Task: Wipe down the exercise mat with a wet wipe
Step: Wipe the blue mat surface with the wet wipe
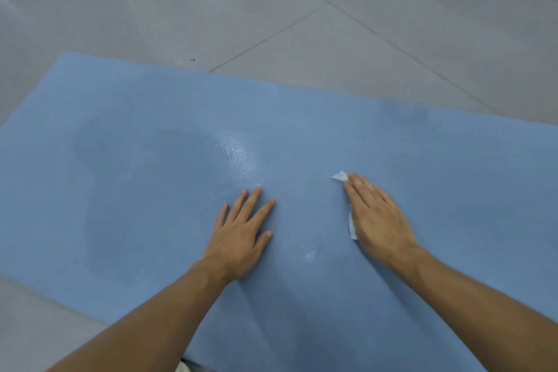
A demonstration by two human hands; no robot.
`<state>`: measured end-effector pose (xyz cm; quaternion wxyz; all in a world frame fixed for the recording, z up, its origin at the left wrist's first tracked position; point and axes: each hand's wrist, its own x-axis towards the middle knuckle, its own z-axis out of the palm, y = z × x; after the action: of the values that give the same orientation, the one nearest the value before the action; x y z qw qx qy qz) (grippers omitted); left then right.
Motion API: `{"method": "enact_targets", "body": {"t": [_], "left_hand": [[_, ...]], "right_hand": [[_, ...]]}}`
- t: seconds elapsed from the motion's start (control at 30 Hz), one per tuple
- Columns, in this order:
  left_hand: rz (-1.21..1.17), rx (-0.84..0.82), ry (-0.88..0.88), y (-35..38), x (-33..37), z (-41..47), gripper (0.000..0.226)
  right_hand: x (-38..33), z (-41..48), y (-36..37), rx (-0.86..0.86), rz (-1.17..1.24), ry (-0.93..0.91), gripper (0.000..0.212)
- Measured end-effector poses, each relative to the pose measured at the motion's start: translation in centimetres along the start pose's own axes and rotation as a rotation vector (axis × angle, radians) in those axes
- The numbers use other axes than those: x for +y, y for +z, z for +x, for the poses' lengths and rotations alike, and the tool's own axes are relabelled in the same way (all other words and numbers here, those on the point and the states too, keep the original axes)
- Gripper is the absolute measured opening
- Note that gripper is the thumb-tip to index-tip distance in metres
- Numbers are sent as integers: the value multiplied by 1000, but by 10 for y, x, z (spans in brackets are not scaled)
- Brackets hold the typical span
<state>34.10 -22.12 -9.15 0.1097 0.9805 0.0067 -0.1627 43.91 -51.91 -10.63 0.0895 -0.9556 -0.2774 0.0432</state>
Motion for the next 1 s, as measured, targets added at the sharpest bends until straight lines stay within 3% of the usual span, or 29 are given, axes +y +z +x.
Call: {"method": "enact_targets", "body": {"t": [0.07,0.2,0.37,0.5,0.67,0.8,1.0], "left_hand": [[4,-9,23,2,6,0,62],[46,-9,55,11,22,2,59],[56,30,55,17,30,7,60],[78,39,95,19,30,12,59],[64,46,95,20,32,13,62],[85,44,102,19,30,16,57],[45,44,166,14,46,25,60]], "right_hand": [[4,-6,-3,-52,91,-46,82],[-16,-31,-4,95,229,-120,47],[-34,-74,7,109,229,-366,44],[-37,-109,20,70,89,-496,47],[-21,-114,16,-28,-39,-263,58],[-14,-110,15,-63,-88,-185,66],[37,-98,-3,-52,-86,183,68]]}}
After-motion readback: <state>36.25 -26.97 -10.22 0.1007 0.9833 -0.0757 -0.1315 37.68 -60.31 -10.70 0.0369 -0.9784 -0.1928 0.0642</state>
